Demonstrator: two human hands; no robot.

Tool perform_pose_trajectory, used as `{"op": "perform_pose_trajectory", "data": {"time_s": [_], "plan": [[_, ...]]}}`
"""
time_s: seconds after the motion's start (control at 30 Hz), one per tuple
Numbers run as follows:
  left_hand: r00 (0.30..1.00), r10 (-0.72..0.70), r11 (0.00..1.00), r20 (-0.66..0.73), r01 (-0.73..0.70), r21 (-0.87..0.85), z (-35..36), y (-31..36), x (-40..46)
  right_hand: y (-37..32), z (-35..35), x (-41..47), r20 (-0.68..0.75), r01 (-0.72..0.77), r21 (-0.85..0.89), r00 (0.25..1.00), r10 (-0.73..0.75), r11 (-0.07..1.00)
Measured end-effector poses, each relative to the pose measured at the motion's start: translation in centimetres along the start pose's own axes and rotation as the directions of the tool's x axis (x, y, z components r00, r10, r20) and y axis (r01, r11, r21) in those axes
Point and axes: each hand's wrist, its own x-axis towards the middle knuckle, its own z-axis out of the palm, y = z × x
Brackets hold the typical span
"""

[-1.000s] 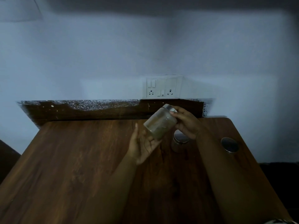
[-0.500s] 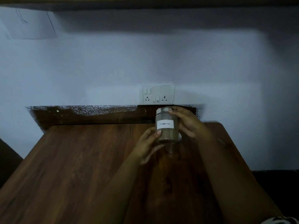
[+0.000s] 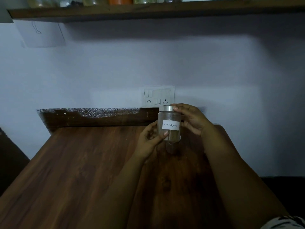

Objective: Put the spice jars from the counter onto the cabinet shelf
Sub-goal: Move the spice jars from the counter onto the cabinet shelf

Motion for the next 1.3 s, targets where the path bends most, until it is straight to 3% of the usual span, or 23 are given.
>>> {"op": "perform_pose_trajectory", "data": {"time_s": [0.1, 0.27, 0.73, 1.07, 1.3], "plan": [[1.0, -0.004, 1.0, 0.025, 0.003, 0.014, 0.2, 0.1, -0.3, -0.4, 0.0, -0.6, -0.014, 0.017, -0.004, 1.0, -0.017, 1.0], [0.996, 0.057, 0.981, 0.071, -0.069, 0.182, 0.7, 0.4, -0.8, -1.1, 0.1, -1.3, -0.04, 0.038, -0.04, 0.998, -0.04, 0.998], [0.984, 0.14, 0.976, 0.107, -0.155, 0.15, 2.7, 2.9, -0.2, -4.8, -0.2, -3.0, -0.053, 0.093, -0.04, 0.994, -0.095, 0.995], [0.932, 0.331, 0.918, 0.149, -0.355, 0.177, 6.4, 12.8, 3.7, -15.4, 1.7, -3.2, -0.028, 0.269, -0.213, 0.959, -0.281, 0.939], [0.861, 0.47, 0.856, 0.197, -0.499, 0.136, 8.8, 21.1, 7.5, -24.5, 2.7, -2.4, 0.038, 0.46, -0.122, 0.887, -0.459, 0.879]]}}
